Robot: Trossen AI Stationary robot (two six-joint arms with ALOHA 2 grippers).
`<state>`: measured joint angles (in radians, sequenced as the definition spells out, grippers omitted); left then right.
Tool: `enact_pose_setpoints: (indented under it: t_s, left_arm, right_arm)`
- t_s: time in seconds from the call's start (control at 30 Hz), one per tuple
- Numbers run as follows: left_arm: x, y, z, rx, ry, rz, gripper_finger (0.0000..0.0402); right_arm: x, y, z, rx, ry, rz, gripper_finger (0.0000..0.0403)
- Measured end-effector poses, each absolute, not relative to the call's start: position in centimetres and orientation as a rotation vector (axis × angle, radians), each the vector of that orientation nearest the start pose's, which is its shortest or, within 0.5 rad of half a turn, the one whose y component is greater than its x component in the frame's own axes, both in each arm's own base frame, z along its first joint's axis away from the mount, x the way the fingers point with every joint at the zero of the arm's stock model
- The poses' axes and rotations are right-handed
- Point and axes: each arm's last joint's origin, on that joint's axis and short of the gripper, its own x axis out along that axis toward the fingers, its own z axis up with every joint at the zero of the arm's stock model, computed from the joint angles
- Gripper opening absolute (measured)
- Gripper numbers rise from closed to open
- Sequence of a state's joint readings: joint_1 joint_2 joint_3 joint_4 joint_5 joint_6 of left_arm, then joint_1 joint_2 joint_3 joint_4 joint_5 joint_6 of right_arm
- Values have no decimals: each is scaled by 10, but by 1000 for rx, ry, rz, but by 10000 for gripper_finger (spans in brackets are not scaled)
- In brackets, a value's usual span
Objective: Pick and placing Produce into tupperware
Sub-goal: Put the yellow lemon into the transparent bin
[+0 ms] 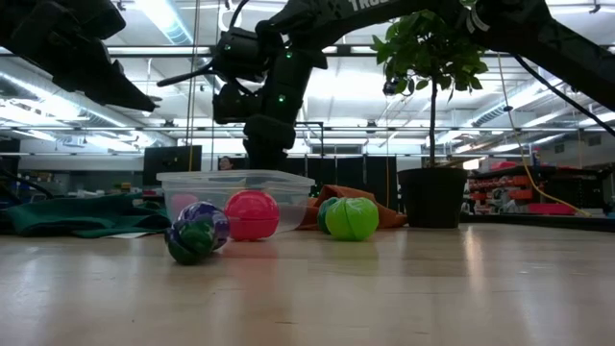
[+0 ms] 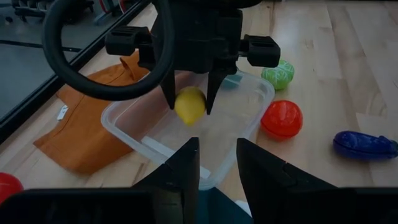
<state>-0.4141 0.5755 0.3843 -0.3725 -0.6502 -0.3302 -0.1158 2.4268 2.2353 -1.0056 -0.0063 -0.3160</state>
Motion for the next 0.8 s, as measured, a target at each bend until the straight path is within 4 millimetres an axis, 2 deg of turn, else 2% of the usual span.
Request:
enact_pose_setpoints:
  t_s: [0.43, 0.63, 0.8]
  left_arm:
    - [124, -35, 211, -36, 441, 306, 119]
    - [124, -35, 211, -36, 441, 306, 117]
    - [124, -35, 211, -37, 441, 306, 119]
  right_arm:
    - [501, -57, 197, -177, 1213, 110, 168]
    - [497, -57, 172, -163, 1255, 116, 175]
    - [495, -56, 167, -160, 1266, 122, 183]
